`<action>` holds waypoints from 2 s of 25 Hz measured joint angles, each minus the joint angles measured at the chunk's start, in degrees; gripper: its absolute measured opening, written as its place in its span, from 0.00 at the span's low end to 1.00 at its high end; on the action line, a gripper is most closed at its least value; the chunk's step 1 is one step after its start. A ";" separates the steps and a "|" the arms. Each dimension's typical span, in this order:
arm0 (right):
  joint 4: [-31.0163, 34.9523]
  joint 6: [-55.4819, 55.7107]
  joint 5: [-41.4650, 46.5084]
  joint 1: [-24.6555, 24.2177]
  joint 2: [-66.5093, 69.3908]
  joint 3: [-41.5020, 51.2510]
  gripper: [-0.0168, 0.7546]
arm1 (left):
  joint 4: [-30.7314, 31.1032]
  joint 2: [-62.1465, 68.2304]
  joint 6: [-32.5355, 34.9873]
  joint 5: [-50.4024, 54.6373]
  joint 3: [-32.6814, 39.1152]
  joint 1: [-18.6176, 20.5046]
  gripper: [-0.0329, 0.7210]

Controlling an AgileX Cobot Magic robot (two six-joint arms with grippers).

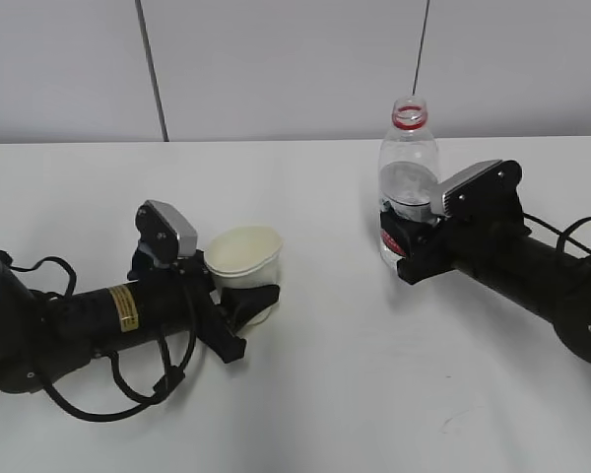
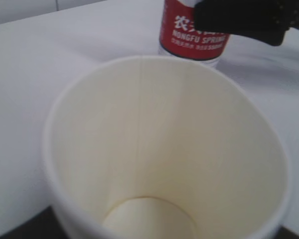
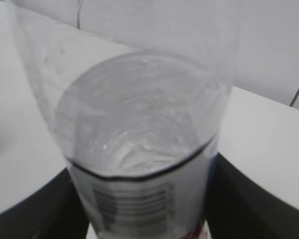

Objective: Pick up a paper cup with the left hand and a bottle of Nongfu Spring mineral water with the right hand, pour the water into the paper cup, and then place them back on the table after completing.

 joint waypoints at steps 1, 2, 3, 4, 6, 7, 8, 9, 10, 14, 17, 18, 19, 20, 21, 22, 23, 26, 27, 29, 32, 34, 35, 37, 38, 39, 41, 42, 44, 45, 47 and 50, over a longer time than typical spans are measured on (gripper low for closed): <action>0.00 -1.25 0.81 0.33 -0.41 0.00 0.61 | -0.06 0.00 0.00 0.00 0.00 -0.84 0.52; 0.00 -2.77 1.64 0.63 -0.87 0.00 0.61 | -0.23 0.00 -0.06 0.00 0.00 -1.51 0.52; -0.13 -4.13 2.38 0.91 -1.21 0.00 0.61 | -0.68 0.00 -0.11 0.00 0.00 -2.24 0.52; -0.12 -5.21 3.09 1.04 -1.69 0.00 0.61 | -1.17 0.00 -0.11 0.00 0.00 -2.88 0.52; -0.23 -7.53 4.94 1.44 -2.59 0.00 0.61 | -1.90 0.00 -0.11 0.00 0.00 -3.80 0.52; -0.23 -8.46 5.75 1.42 -3.06 0.00 0.61 | -2.18 0.00 -0.11 0.00 0.00 -4.21 0.52; -0.23 -9.37 6.45 1.47 -3.30 0.00 0.61 | -2.45 0.00 -0.11 0.00 0.00 -4.58 0.52; -0.33 -10.55 7.11 1.47 -3.77 0.00 0.61 | -2.65 0.00 -0.11 0.00 0.00 -4.88 0.51; -0.33 -11.75 7.68 1.47 -3.93 0.00 0.61 | -2.78 0.00 -0.11 0.00 0.00 -5.20 0.52; -0.33 -17.16 8.48 1.56 -4.30 0.00 0.61 | -3.17 0.00 -0.11 0.00 0.00 -5.99 0.52; -0.33 -21.21 8.69 1.56 -4.39 0.22 0.61 | -3.85 0.00 -0.11 0.00 0.00 -6.39 0.52; -0.33 -22.70 8.69 1.56 -4.39 0.22 0.61 | -3.85 0.00 -0.11 0.00 0.00 -6.53 0.52; -0.33 -24.67 8.69 1.56 -4.39 0.22 0.61 | -3.85 0.00 -0.11 0.00 0.00 -6.64 0.52; -0.33 -26.48 8.42 1.56 -4.39 0.22 0.61 | -3.85 0.00 -0.11 0.00 0.00 -6.64 0.52; -0.33 -28.02 8.18 1.56 -4.39 0.22 0.61 | -3.85 0.00 -0.11 0.00 0.00 -6.70 0.52; -0.33 -29.21 7.57 1.56 -4.39 0.22 0.61 | -3.92 0.00 -0.11 0.00 0.00 -6.75 0.52; -0.33 -30.56 6.96 1.56 -4.39 0.22 0.61 | -3.92 0.00 -0.11 0.00 0.00 -6.75 0.52; -0.33 -34.63 5.22 1.56 -4.39 0.22 0.61 | -4.06 0.00 -0.11 0.00 0.00 -6.98 0.52; -0.33 -35.94 4.95 1.56 -4.39 0.22 0.61 | -4.06 0.00 -0.11 0.00 0.00 -7.05 0.52; -0.33 -37.95 4.86 1.56 -4.39 0.22 0.61 | -4.06 0.00 -0.11 0.00 0.00 -7.53 0.52; -0.33 -41.64 4.44 1.56 -4.39 0.22 0.61 | -4.06 0.00 -0.11 0.00 0.00 -8.49 0.52; -0.33 -43.54 3.70 1.56 -4.39 0.22 0.61 | -4.06 0.00 -0.11 0.00 0.00 -9.04 0.52; -0.22 -44.04 3.41 1.56 -4.39 0.22 0.61 | -4.06 0.00 -0.11 0.00 0.00 -9.38 0.52; 0.01 -45.48 3.18 1.56 -4.39 0.22 0.61 | -4.06 0.00 -0.11 0.00 0.00 -9.92 0.52; 0.12 -46.37 3.18 1.56 -4.39 0.22 0.61 | -4.06 0.00 -0.11 0.00 0.00 -10.11 0.52; 0.12 -46.91 3.18 1.56 -4.39 0.22 0.61 | -4.06 0.00 -0.11 0.00 0.00 -10.35 0.52; 0.24 -48.17 3.06 1.56 -4.39 0.22 0.61 | -4.01 0.00 -0.11 0.00 0.00 -10.66 0.52; 0.24 -48.82 3.06 1.56 -4.39 0.22 0.61 | -4.01 0.00 -0.11 0.00 0.00 -10.73 0.52; 0.34 -50.41 2.95 1.56 -4.39 0.22 0.61 | -4.01 0.00 -0.11 0.00 0.00 -10.85 0.52; 0.34 -51.58 2.82 1.56 -4.39 0.22 0.61 | -4.01 0.00 -0.11 0.00 0.00 -10.85 0.52; 0.45 -53.36 2.75 1.56 -4.39 0.22 0.61 | -4.01 0.00 -0.11 0.00 0.00 -10.91 0.52; 0.66 -55.62 2.75 1.56 -4.39 0.22 0.61 | -4.01 0.00 -0.11 0.00 0.00 -10.91 0.52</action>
